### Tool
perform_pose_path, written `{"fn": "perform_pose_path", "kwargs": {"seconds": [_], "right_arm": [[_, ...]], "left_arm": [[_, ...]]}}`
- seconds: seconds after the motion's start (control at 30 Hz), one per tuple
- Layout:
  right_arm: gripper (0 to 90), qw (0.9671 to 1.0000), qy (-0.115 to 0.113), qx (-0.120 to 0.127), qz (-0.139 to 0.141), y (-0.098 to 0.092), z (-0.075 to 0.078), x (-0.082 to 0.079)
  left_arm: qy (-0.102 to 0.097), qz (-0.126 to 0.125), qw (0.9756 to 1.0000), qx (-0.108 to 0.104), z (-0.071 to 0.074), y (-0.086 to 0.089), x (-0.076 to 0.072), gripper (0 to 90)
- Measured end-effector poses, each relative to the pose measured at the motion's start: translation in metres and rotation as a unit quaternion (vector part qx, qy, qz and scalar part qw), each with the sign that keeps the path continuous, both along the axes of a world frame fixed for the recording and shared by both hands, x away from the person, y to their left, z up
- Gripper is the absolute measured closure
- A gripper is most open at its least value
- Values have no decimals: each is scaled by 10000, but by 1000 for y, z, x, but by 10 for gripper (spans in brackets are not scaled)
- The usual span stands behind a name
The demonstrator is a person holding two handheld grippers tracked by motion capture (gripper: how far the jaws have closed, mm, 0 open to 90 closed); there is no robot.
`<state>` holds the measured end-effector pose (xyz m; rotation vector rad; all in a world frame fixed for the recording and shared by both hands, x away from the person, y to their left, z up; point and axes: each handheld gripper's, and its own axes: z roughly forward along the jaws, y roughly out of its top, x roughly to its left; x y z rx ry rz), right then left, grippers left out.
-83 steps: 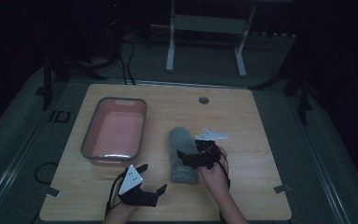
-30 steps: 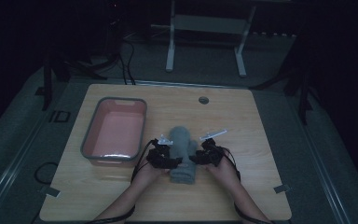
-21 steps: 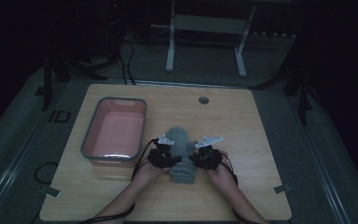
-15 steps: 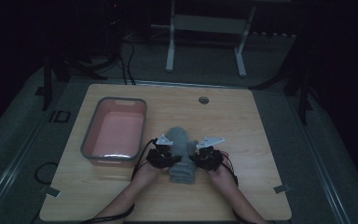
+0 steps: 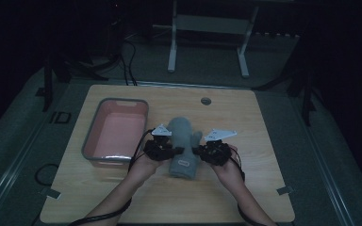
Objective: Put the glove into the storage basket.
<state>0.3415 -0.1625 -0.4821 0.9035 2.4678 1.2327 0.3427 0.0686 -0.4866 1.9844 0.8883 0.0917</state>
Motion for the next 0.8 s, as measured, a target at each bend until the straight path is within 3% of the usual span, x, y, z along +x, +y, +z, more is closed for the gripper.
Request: {"fn": "perform_pose_path", "kwargs": {"seconds": [0.37, 0.53, 0.8], "right_arm": [[821, 9995, -283, 118, 78, 14, 34, 4], [821, 9989, -409, 202, 148, 22, 51, 7], [821, 9972, -607, 294, 321, 50, 77, 18]], "left_arm": [[-177, -6, 9998, 11, 34, 16, 7, 796], [-436, 30, 9989, 157, 52, 25, 7, 796], [-513, 153, 9983, 246, 79, 55, 15, 796]]}}
